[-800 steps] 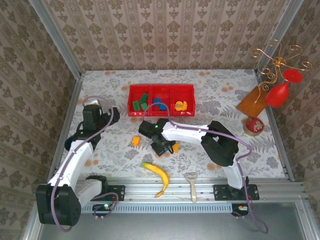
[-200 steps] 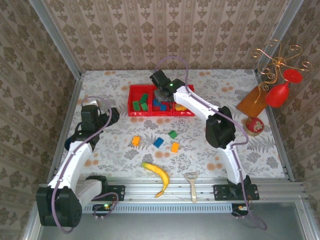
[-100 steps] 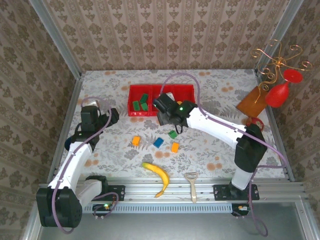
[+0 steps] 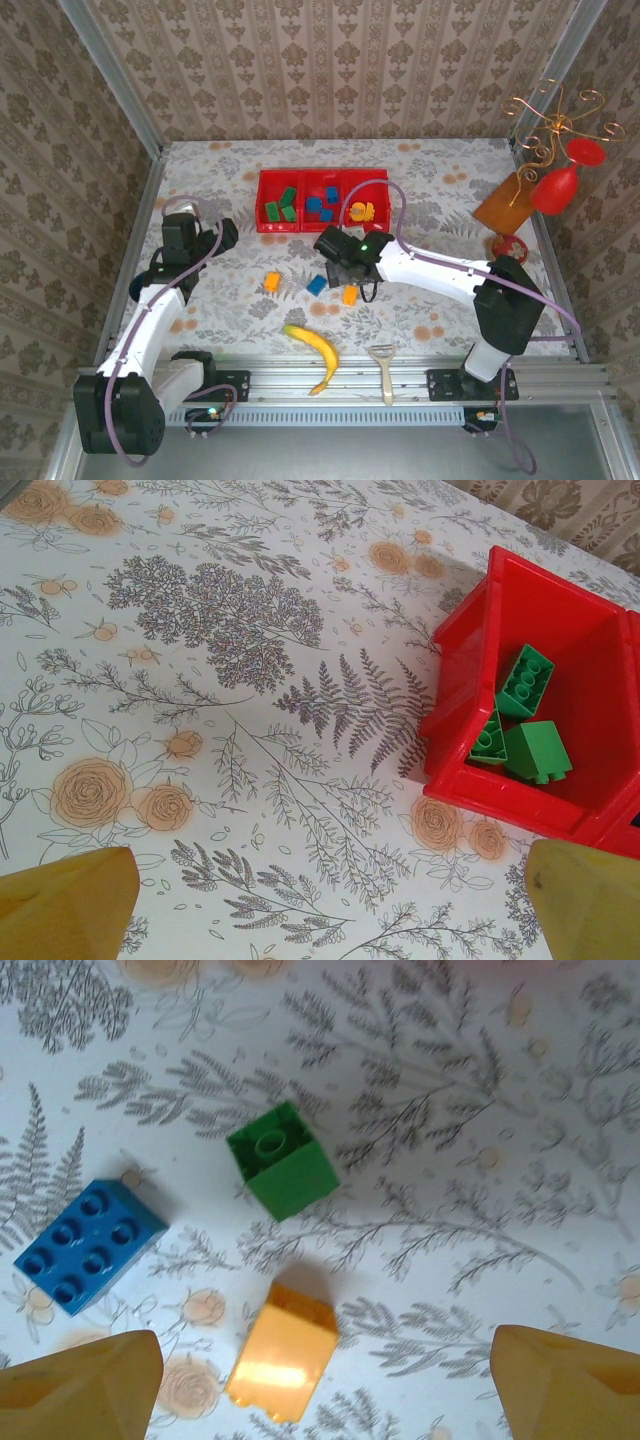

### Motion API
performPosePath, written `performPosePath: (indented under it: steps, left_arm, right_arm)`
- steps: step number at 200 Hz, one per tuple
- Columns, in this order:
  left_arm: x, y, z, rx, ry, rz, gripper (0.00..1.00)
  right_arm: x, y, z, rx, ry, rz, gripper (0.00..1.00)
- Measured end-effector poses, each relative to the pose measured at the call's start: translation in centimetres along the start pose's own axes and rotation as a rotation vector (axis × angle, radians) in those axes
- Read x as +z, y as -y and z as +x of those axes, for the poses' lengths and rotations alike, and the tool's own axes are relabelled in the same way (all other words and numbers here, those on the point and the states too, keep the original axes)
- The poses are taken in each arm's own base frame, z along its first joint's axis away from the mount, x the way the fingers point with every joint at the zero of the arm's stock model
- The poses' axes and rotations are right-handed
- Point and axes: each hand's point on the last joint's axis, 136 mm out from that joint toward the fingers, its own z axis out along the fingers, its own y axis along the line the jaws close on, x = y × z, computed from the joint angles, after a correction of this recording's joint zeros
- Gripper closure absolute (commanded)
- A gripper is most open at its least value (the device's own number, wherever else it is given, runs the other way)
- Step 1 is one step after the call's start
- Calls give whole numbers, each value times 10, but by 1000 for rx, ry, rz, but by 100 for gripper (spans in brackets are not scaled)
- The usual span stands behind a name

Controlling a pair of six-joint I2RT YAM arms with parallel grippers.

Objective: Sort the legos into containers by color
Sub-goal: Pick up the lego from the bottom-center of the table.

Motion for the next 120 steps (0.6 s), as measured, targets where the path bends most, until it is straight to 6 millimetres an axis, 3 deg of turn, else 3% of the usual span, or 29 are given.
performPosePath:
  steps: [66,120]
  left_arm:
    - [0,0,1,-1,-3,3,0]
    - [3,0,3,-4,-13,1,0]
  right_arm:
    - [27,-11,29,44,-113,-6,19]
    - [43,-13,40,58,-160,11,23]
